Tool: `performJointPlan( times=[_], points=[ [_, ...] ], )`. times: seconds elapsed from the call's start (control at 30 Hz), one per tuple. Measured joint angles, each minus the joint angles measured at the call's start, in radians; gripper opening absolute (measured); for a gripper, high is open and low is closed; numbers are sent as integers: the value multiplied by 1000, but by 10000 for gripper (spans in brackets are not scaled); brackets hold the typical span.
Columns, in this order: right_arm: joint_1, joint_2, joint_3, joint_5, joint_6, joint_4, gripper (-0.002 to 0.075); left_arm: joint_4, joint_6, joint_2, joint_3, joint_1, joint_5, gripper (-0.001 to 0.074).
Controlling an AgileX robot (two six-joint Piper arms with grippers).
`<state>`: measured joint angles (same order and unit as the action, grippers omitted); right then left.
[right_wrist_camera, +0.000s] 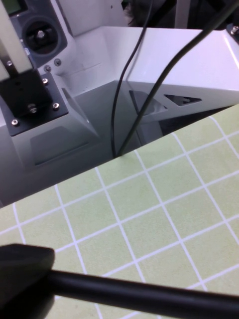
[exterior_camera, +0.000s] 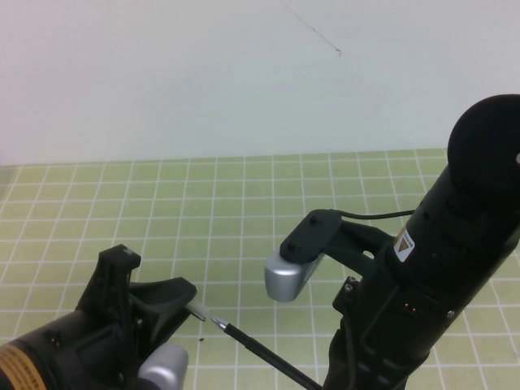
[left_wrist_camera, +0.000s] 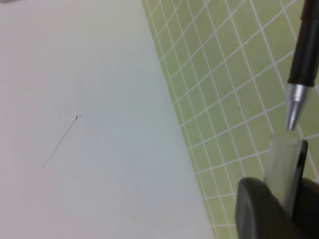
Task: Cap the pen
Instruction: Put the cap on the pen
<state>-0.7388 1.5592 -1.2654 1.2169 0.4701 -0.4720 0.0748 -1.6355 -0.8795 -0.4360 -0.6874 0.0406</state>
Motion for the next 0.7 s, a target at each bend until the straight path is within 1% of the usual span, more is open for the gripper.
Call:
performJointPlan(
  times=[0.23,0.43,0.7],
  points=[
    [0,0,0,0,1,0,57,0,0,-20,0,0,-2,1],
    [0,0,0,0,14,-6,57,0,0,-30,0,0,-41,1],
    [0,0,0,0,28,-8,57,-21,0,-26,0,0,-20,1]
  ],
)
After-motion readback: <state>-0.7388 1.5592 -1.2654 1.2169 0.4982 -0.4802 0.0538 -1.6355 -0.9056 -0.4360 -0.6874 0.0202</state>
